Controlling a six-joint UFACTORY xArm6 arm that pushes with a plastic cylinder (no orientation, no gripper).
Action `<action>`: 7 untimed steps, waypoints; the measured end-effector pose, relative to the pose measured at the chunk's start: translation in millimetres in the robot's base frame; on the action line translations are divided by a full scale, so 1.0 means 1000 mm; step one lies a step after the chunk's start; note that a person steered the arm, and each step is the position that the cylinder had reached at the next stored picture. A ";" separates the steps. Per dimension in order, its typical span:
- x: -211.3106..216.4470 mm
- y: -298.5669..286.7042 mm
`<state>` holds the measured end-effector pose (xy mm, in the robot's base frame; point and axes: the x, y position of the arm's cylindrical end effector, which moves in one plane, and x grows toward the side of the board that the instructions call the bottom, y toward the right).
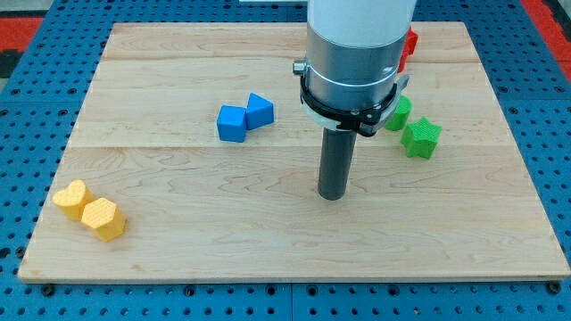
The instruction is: Move your arm to the center right
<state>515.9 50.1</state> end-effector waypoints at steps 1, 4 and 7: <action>0.000 0.000; 0.000 0.003; 0.004 0.098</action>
<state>519.9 147.8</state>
